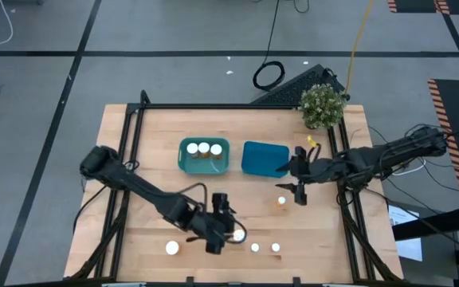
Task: Pick and place medicine bottles into bin by pill shape (circle, oval)
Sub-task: Put the large orange capsule bottle into the green bin
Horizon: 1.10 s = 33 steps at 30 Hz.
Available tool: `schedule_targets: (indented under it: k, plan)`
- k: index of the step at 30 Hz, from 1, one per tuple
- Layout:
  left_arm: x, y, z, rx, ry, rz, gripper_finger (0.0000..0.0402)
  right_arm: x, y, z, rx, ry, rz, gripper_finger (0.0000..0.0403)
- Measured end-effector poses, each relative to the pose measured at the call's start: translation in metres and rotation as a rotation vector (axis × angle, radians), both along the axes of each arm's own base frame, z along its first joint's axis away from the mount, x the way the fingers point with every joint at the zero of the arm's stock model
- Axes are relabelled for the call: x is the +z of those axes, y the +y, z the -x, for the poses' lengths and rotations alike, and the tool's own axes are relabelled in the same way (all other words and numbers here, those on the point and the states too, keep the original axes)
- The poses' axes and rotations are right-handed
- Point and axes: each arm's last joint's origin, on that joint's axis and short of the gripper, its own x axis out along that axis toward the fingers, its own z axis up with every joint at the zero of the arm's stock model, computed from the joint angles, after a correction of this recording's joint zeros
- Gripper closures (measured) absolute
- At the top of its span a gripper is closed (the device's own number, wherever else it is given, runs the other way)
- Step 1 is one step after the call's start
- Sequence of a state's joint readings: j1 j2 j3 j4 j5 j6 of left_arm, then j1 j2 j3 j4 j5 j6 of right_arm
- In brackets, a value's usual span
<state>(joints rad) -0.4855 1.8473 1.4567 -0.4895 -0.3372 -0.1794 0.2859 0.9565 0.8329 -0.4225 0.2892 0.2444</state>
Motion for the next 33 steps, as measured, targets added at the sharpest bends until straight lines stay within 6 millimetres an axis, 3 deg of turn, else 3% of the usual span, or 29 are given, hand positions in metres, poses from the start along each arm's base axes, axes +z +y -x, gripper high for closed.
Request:
schedule_targets:
  k: [8, 16, 33]
  plan:
    - [-0.029, -0.013, -0.015, 0.059, 0.046, 0.068, 0.0017, -0.003, -0.002, 0.006, -0.012, -0.015, -0.023, 0.0158]
    - [-0.05, -0.025, -0.018, 0.061, 0.062, 0.077, 0.0037, -0.002, -0.001, 0.002, 0.011, -0.038, 0.008, 0.0158]
    - [-0.082, -0.03, -0.029, 0.094, 0.064, 0.089, 0.0077, -0.001, -0.001, 0.001, 0.018, -0.048, 0.015, 0.0158]
